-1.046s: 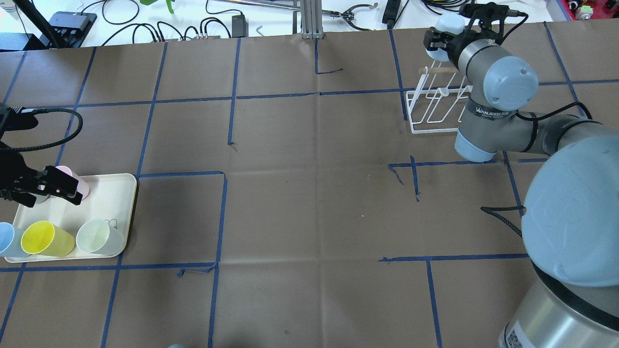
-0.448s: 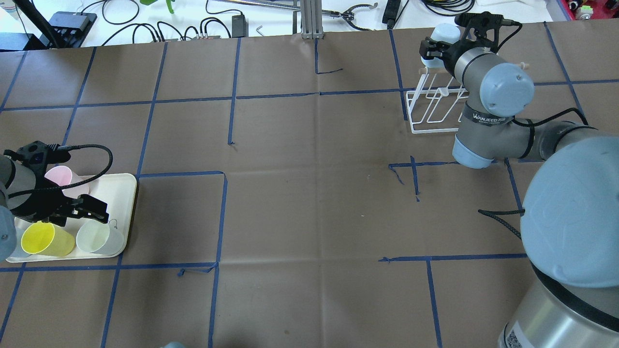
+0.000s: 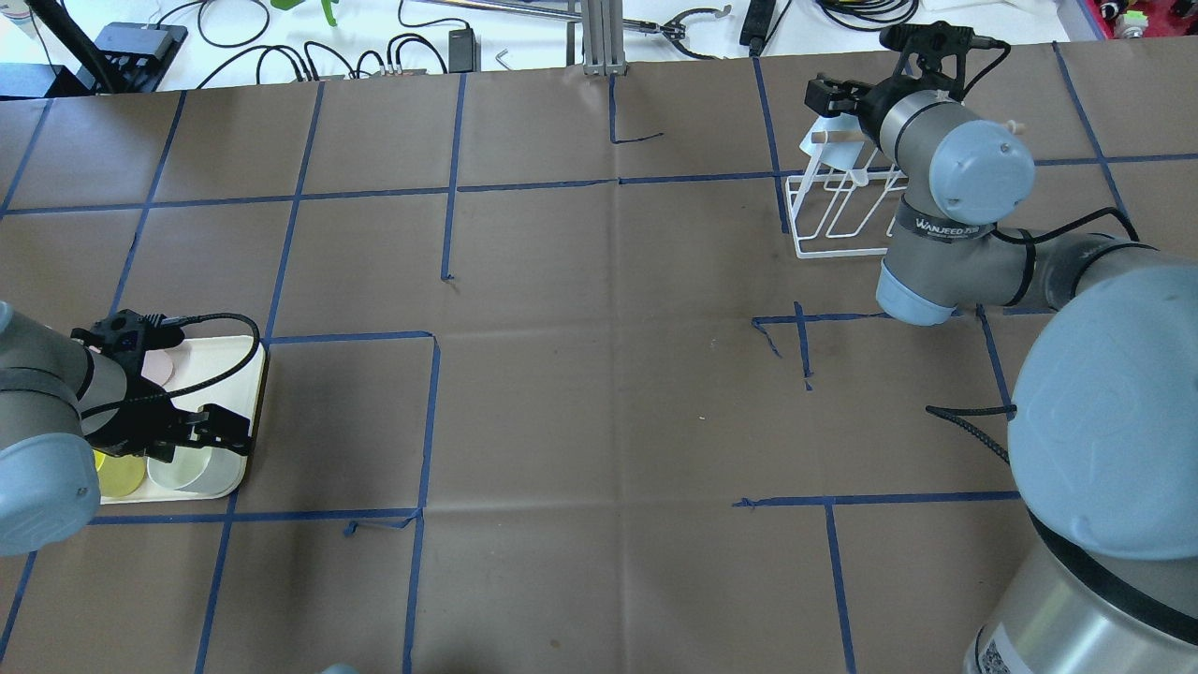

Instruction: Transfer IKEA cup to right arm and place on rack

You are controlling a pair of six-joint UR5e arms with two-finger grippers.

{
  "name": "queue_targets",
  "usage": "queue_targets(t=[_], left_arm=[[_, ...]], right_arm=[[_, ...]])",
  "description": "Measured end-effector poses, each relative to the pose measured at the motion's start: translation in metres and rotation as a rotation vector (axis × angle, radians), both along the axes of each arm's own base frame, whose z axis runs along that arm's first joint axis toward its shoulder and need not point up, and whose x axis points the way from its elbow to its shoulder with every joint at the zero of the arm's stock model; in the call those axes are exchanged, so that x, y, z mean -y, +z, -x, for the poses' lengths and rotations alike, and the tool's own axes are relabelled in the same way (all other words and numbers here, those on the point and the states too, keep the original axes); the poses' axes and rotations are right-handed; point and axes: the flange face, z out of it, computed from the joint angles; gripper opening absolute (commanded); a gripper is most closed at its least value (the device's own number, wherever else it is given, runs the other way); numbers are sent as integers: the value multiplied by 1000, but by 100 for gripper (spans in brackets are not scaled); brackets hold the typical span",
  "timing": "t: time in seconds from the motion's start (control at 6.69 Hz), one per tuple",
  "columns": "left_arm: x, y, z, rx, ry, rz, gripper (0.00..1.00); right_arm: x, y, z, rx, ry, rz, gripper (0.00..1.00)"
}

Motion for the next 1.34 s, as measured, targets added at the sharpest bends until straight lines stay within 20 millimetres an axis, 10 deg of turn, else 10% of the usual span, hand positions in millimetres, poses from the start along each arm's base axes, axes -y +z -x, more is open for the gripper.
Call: queue_targets(t=[0.6, 0.9, 1.34], left_arm=[[-1, -14, -13, 97, -16, -80, 2], [7, -8, -15, 97, -22, -58, 0], [55, 57, -29, 56, -44, 63, 0]], right_arm=[[-7, 57, -15, 39, 9, 72, 100], [-27, 107, -47, 102, 31, 80, 100], [-79, 158, -97, 295, 24, 53, 100]])
